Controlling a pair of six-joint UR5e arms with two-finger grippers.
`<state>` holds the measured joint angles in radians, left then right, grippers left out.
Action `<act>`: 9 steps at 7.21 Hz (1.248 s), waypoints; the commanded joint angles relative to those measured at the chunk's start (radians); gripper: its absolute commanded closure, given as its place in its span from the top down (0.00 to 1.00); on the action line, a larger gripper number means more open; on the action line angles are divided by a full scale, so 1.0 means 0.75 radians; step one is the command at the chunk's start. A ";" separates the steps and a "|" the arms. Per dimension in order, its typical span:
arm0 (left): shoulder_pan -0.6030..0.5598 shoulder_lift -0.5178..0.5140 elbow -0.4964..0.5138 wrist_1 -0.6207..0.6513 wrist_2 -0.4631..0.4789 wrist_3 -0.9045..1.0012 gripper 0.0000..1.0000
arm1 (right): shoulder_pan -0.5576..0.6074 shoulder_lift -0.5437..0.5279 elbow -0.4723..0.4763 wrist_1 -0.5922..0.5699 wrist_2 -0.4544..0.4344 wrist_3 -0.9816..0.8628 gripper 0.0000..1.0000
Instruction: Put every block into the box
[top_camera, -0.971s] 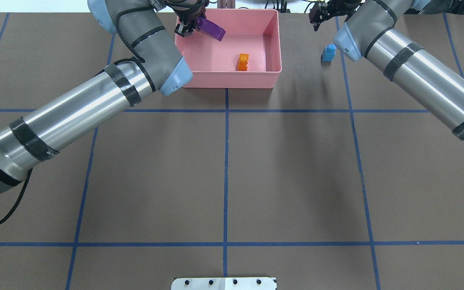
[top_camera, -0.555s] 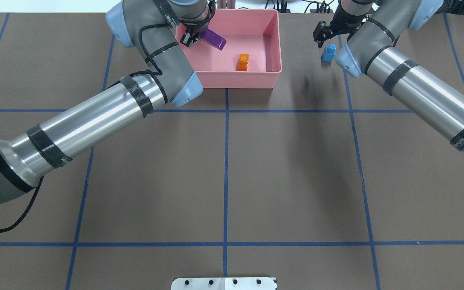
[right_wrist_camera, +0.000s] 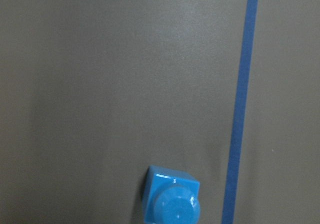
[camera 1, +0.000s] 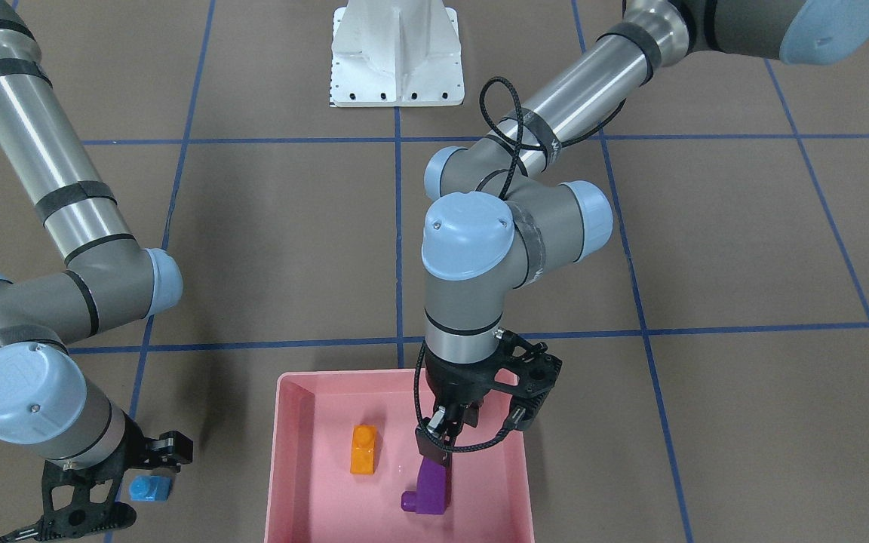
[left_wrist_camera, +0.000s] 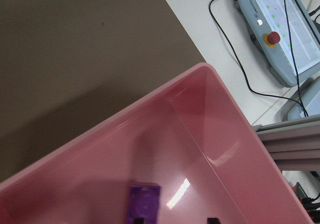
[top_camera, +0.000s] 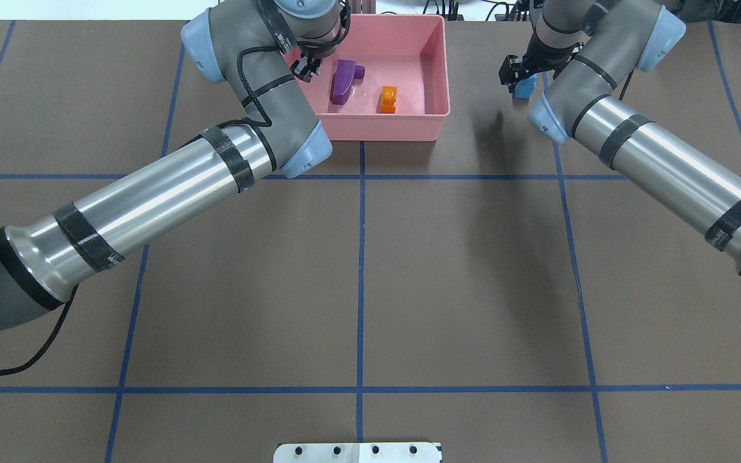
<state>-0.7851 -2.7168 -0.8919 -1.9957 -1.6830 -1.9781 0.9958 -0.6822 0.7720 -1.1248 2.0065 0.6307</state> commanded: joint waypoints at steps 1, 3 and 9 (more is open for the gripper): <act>0.010 0.000 -0.001 0.006 0.000 0.034 0.99 | -0.002 0.010 -0.037 0.043 -0.031 0.002 0.93; 0.020 0.002 -0.030 0.020 -0.004 0.064 1.00 | -0.006 0.053 -0.074 0.045 -0.051 0.002 0.72; 0.010 0.526 -1.035 0.594 -0.096 0.374 1.00 | -0.015 0.053 -0.078 0.046 -0.072 0.002 0.03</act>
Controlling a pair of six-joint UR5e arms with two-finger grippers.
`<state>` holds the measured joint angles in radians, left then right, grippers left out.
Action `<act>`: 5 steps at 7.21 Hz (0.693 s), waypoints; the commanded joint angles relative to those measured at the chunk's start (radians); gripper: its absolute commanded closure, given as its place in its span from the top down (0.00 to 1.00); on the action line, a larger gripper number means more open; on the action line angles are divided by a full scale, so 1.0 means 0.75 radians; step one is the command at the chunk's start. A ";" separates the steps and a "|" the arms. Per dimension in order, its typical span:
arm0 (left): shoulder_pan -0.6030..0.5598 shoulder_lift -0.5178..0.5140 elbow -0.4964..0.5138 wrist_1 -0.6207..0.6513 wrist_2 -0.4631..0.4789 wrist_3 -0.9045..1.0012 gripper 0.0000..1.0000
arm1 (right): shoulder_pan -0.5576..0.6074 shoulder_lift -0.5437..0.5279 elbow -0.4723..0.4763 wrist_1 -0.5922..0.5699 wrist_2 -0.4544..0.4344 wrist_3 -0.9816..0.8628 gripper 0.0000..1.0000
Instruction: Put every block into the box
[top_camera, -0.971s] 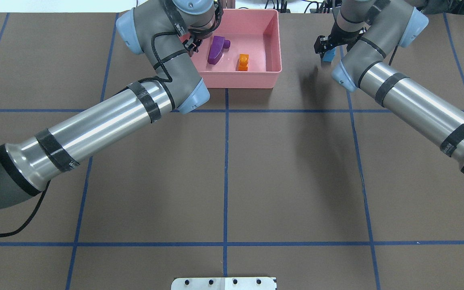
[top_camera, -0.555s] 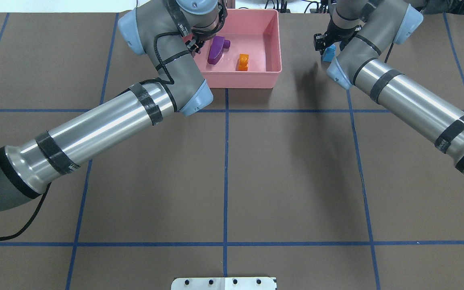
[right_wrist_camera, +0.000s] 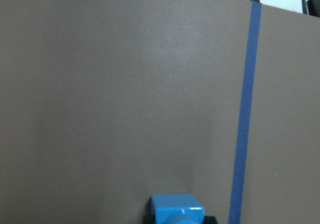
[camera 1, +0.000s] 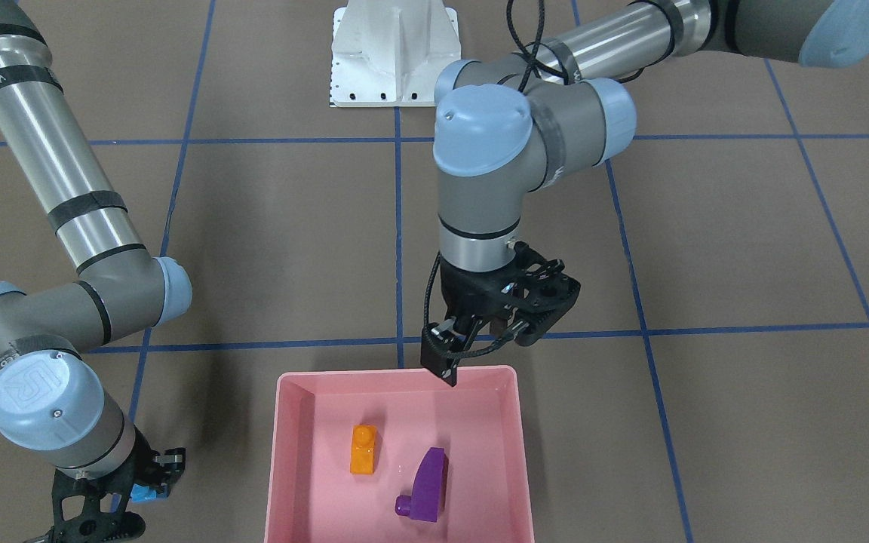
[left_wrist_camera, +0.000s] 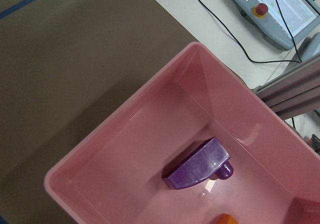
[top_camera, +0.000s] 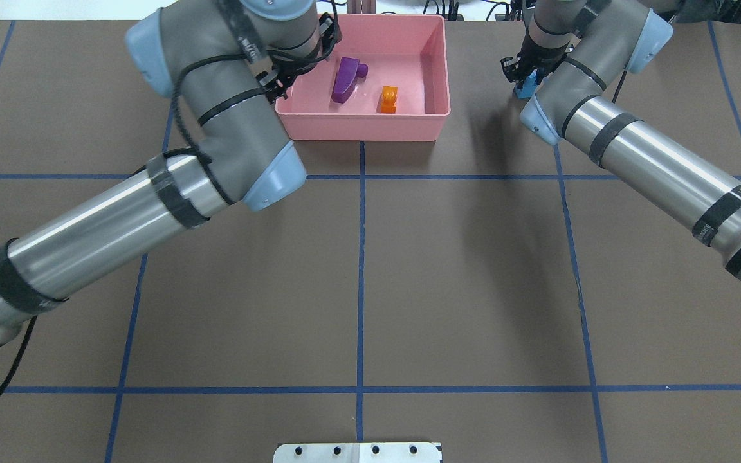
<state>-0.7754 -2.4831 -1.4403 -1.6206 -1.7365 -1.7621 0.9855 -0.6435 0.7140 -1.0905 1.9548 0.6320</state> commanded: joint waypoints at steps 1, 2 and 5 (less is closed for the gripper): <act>-0.007 0.380 -0.560 0.211 -0.024 0.174 1.00 | 0.003 0.001 0.007 0.000 -0.001 0.000 0.00; -0.009 0.518 -0.739 0.283 -0.024 0.240 1.00 | 0.029 0.009 0.040 -0.002 0.013 0.000 0.00; -0.009 0.857 -0.932 0.279 -0.029 0.428 1.00 | 0.130 0.007 0.185 -0.063 0.215 -0.004 0.00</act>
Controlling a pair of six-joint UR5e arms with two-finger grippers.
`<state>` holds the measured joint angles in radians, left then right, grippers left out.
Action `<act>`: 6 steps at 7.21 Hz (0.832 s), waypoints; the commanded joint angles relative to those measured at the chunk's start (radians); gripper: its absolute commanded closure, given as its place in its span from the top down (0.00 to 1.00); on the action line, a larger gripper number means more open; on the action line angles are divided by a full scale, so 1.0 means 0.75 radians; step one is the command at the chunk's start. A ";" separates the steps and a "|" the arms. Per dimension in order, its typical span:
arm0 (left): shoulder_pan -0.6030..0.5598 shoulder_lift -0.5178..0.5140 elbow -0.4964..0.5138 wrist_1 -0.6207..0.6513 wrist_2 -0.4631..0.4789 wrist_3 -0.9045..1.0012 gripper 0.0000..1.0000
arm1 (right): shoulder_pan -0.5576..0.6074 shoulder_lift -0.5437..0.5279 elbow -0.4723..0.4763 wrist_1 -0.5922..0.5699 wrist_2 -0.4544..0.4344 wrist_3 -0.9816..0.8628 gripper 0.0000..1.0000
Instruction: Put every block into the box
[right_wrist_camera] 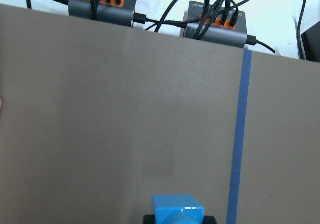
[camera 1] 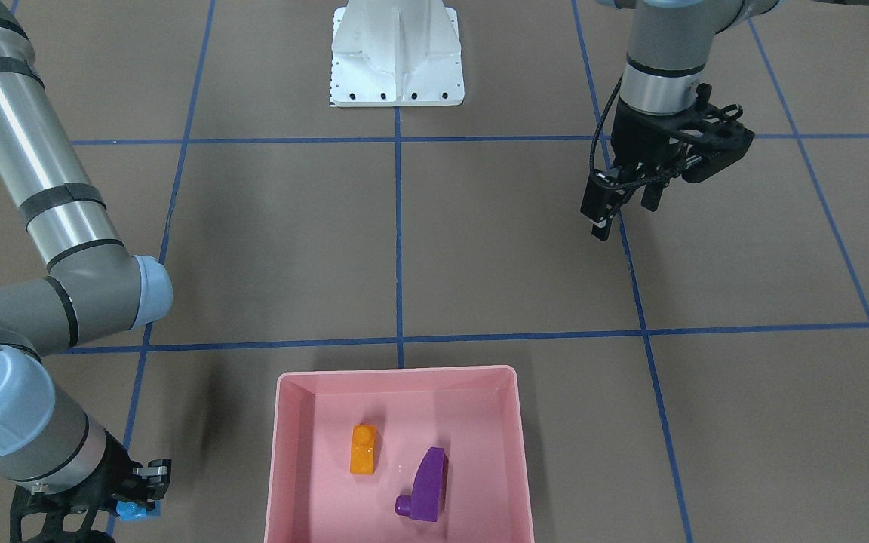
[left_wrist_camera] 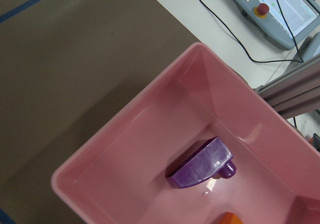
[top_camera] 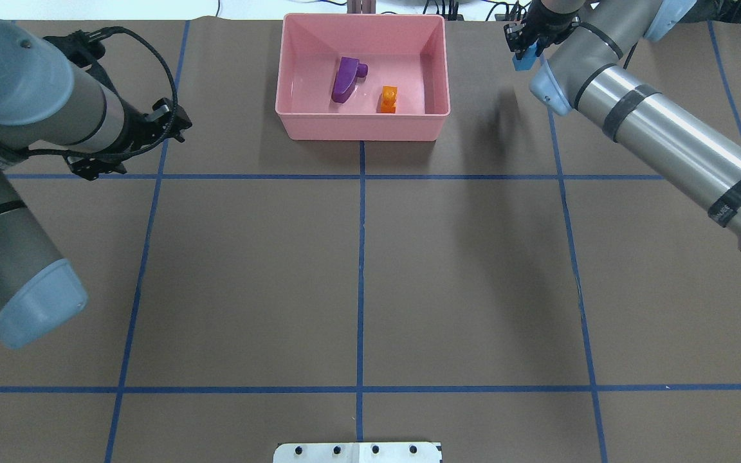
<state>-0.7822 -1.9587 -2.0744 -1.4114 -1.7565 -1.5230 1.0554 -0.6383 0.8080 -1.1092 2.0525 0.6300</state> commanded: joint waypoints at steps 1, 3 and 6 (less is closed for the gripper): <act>0.000 0.307 -0.166 0.000 -0.004 0.250 1.00 | 0.041 0.000 0.181 -0.174 0.118 -0.001 0.00; 0.000 0.463 -0.230 -0.002 -0.067 0.437 0.99 | 0.041 0.039 0.352 -0.404 0.141 0.015 0.00; 0.049 0.684 -0.335 -0.048 -0.155 0.686 0.99 | 0.021 0.172 0.348 -0.491 0.164 0.253 0.00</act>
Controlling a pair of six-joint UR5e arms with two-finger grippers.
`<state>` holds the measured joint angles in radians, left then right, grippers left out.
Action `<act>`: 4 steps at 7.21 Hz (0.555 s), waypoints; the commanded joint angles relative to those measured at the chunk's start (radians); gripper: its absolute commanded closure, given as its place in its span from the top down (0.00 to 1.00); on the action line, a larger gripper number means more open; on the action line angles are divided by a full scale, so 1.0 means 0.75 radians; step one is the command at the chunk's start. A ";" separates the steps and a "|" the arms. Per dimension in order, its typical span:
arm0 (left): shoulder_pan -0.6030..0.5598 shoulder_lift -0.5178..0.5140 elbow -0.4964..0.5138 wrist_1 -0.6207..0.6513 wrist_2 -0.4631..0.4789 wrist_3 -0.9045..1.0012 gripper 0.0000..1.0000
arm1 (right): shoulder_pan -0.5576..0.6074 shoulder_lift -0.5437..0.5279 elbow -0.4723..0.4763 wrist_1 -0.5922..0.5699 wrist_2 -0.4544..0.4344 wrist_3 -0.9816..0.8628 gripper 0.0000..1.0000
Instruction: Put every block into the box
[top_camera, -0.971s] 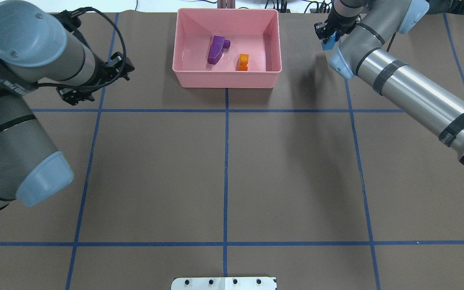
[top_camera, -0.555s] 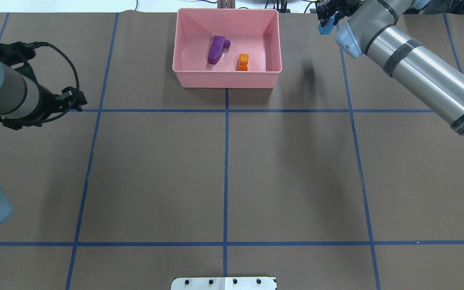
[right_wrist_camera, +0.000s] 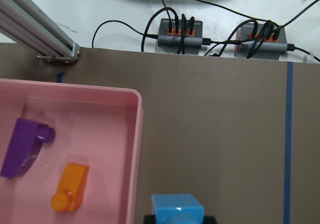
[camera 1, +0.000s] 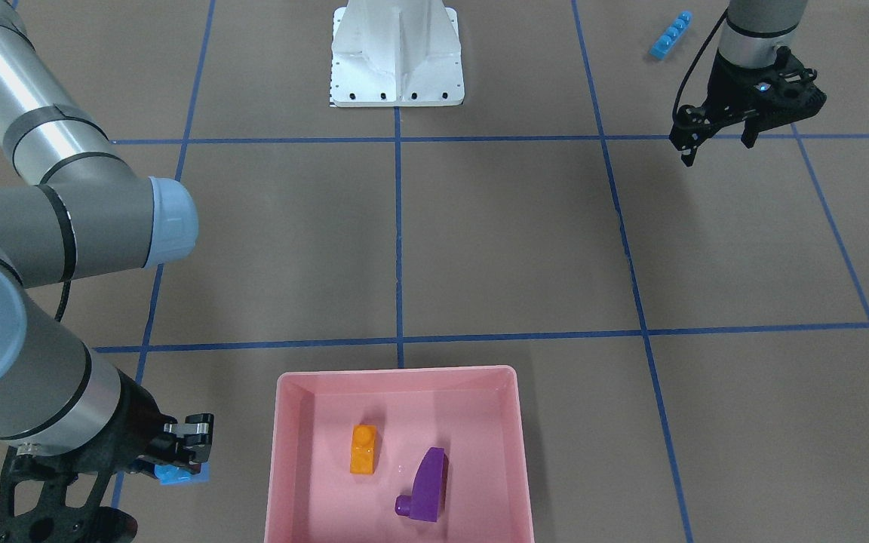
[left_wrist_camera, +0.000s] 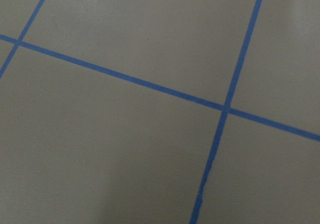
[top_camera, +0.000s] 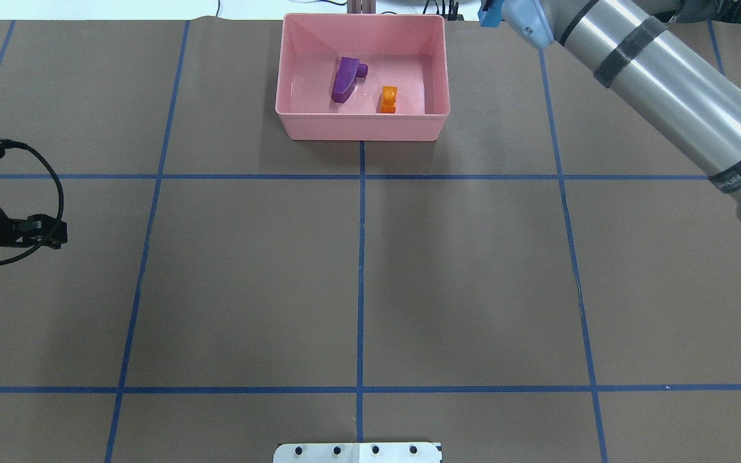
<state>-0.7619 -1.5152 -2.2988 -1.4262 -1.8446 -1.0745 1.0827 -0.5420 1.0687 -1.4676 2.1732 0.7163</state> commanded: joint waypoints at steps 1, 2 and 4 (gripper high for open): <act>0.060 0.237 -0.044 -0.191 -0.038 0.095 0.99 | -0.040 0.076 -0.007 -0.009 0.003 0.210 0.00; 0.081 0.413 -0.042 -0.413 -0.038 0.095 0.99 | -0.079 0.103 -0.034 0.028 -0.011 0.298 0.00; 0.211 0.643 -0.042 -0.720 -0.046 0.093 1.00 | -0.175 0.174 -0.268 0.337 -0.142 0.466 0.00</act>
<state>-0.6602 -1.1359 -2.3289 -1.8345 -1.8760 -1.0047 0.9978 -0.4415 0.9654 -1.3422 2.1261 0.9925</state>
